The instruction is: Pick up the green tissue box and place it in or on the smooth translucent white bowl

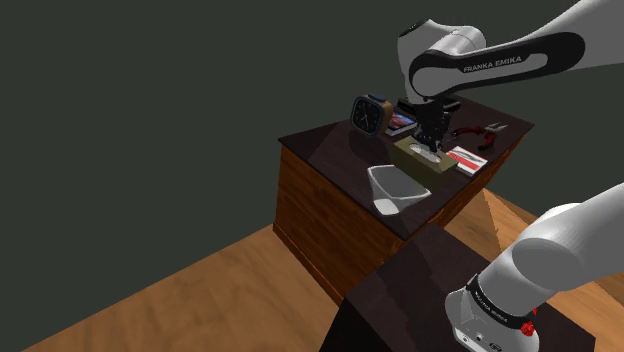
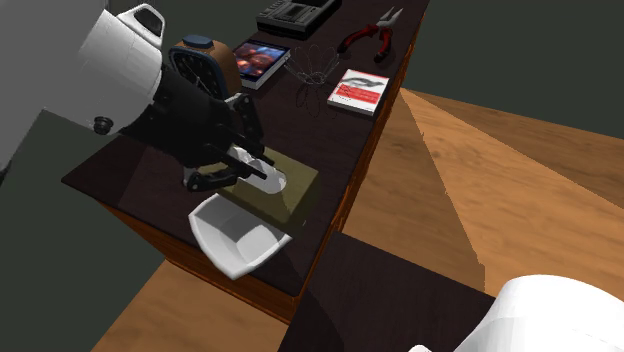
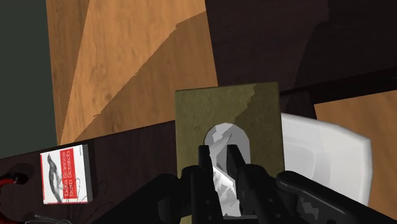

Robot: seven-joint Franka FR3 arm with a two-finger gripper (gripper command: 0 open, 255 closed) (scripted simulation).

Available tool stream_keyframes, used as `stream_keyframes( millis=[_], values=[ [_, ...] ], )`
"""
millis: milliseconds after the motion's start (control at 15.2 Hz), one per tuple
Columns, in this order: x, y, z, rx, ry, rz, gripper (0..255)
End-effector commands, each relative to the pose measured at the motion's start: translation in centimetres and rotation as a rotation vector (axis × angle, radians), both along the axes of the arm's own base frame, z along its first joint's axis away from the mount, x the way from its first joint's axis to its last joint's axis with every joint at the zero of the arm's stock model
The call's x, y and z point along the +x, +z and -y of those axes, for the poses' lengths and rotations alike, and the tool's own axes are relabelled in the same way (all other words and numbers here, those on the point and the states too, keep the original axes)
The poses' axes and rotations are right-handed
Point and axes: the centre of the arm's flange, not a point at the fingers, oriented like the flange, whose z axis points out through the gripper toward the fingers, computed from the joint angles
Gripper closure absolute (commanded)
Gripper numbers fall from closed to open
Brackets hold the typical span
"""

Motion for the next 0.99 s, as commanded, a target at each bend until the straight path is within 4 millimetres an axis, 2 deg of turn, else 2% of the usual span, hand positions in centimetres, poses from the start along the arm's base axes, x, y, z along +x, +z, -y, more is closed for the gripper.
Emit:
stream_keyframes(
  millis=[0, 462, 924],
  values=[
    [0.0, -1.0, 0.1, 0.000, 0.000, 0.001, 255],
    [0.0, -4.6, 0.1, 0.000, 0.000, 0.001, 255],
    [0.0, -4.6, 0.1, 0.000, 0.000, 0.000, 255]
  ],
)
